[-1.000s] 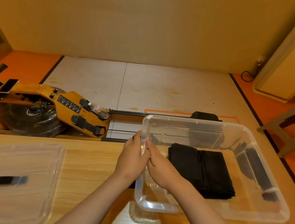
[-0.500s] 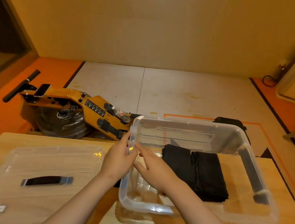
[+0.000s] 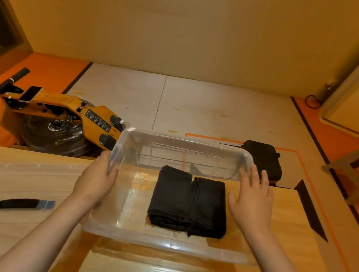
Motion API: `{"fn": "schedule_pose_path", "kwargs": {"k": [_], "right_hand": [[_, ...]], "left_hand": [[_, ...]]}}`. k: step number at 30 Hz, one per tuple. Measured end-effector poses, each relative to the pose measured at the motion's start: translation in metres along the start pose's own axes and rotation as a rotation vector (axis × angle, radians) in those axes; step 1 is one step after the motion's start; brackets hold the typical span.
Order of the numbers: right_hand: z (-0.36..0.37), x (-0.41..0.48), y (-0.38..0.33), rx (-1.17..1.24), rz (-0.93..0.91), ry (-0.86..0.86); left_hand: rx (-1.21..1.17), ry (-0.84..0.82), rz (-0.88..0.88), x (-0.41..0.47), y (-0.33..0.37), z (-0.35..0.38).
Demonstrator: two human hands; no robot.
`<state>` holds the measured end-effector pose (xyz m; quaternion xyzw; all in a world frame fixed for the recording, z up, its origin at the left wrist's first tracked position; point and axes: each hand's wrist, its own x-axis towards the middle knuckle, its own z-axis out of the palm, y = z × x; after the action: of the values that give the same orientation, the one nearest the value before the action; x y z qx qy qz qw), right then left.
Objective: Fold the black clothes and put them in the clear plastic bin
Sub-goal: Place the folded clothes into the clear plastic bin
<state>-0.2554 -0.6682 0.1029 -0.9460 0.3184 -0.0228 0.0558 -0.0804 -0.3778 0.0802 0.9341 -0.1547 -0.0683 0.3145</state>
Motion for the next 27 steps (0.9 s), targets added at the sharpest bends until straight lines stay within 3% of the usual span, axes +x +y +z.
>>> {"fn": "schedule_pose_path", "kwargs": {"k": [3, 9, 15, 19, 22, 27], "right_hand": [[-0.002, -0.001, 0.003, 0.043, 0.041, -0.094], [-0.002, 0.001, -0.011, -0.003, 0.021, -0.115], [0.001, -0.002, -0.034, -0.002, -0.011, -0.080], [-0.003, -0.012, -0.059, 0.013, 0.001, 0.048], [-0.011, -0.040, -0.122, 0.114, -0.169, 0.147], [0.017, -0.099, -0.265, 0.320, -0.576, 0.148]], "left_hand": [[0.002, 0.001, -0.009, -0.001, 0.000, 0.001], [0.044, 0.006, -0.085, -0.002, -0.006, -0.009], [0.026, 0.021, -0.097, -0.005, -0.022, -0.024], [-0.169, 0.021, -0.041, -0.009, -0.031, -0.039], [-0.250, 0.071, 0.007, -0.017, -0.054, -0.059], [-0.130, 0.055, -0.052, -0.036, -0.144, -0.088]]}}
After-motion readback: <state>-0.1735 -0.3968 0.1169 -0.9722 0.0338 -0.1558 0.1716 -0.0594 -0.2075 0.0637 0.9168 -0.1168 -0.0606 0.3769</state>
